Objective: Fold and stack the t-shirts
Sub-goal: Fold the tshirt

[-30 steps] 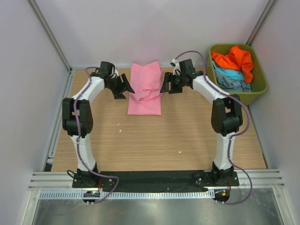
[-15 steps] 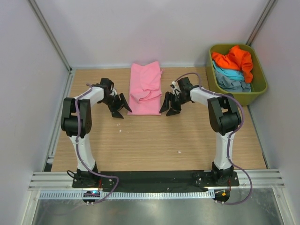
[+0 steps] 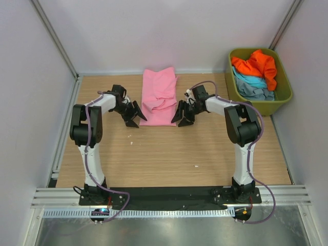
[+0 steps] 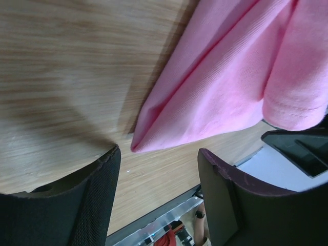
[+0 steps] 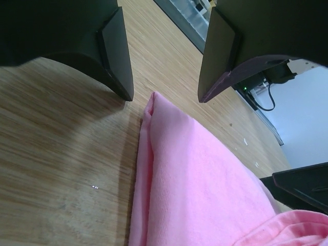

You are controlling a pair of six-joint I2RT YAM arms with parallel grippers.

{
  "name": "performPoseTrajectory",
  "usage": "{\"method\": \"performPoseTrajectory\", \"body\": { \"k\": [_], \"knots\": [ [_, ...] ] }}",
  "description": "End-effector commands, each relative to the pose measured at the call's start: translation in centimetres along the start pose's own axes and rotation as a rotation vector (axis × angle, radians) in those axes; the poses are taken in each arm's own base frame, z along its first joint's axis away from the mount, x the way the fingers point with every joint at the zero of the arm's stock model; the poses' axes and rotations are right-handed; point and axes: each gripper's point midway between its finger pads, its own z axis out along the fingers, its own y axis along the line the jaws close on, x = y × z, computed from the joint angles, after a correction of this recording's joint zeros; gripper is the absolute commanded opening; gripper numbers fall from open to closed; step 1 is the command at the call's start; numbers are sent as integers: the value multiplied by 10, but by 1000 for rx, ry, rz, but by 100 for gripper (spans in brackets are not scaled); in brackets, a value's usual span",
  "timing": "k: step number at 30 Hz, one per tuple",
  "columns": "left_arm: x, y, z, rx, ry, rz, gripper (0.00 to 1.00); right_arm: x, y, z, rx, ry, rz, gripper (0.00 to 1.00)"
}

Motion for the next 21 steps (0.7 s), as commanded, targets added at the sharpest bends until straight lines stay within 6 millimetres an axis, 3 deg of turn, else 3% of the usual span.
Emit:
{"method": "performPoseTrajectory", "body": {
  "k": [1, 14, 19, 21],
  "knots": [
    [-11, -4, 13, 8, -20, 25, 63, 4, 6, 3, -28, 13, 12, 59],
    [-8, -1, 22, 1, 1, 12, 57, 0, 3, 13, -31, 6, 21, 56],
    [-8, 0, 23, 0, -1, 9, 51, -10, 6, 18, -39, -5, 11, 51],
    [-7, 1, 24, -1, 1, 8, 44, -11, 6, 18, -43, -6, 6, 48]
  ]
}}
